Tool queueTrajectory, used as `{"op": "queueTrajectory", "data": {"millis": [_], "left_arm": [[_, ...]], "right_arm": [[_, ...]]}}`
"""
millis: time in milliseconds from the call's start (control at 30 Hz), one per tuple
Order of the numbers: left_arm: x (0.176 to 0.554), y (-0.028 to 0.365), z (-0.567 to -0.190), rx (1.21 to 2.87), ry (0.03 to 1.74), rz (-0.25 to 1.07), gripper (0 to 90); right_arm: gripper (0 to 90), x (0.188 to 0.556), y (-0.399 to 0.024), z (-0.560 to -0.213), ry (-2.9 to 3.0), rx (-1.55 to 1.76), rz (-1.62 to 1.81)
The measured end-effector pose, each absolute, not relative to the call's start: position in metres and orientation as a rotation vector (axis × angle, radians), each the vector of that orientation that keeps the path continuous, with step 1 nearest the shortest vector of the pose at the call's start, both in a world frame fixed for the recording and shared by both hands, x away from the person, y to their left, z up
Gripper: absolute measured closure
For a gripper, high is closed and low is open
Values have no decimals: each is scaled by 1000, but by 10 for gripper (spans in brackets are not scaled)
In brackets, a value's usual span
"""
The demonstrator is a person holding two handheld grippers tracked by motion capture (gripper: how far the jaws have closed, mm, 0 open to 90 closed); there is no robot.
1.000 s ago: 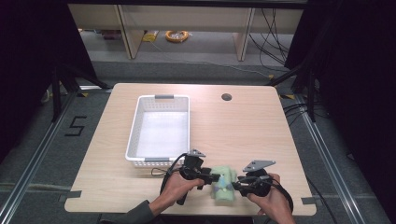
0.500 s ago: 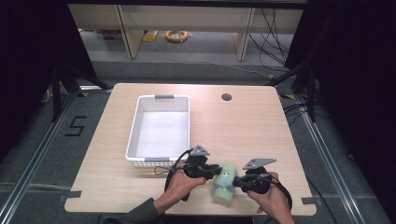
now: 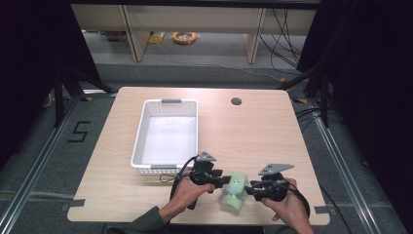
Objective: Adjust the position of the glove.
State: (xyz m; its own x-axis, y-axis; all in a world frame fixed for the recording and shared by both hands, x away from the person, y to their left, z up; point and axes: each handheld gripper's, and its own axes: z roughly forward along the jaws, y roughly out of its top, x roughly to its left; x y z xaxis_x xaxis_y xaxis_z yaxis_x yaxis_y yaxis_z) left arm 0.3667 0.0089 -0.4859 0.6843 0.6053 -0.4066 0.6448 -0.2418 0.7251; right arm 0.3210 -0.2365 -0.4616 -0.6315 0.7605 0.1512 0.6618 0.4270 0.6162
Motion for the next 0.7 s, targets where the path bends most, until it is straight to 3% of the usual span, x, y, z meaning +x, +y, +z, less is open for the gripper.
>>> {"op": "queueTrajectory", "data": {"millis": [100,333,700], "left_arm": [[355,15,-482,1935,934,-4,516],[327,20,-482,1952,957,-36,367],[315,6,-501,1959,999,-112,316]], "right_arm": [[618,324,-243,-453,2495,1202,1030],[464,351,-237,-445,2585,1124,1014],[436,391,-215,-466,2761,1104,904]]}}
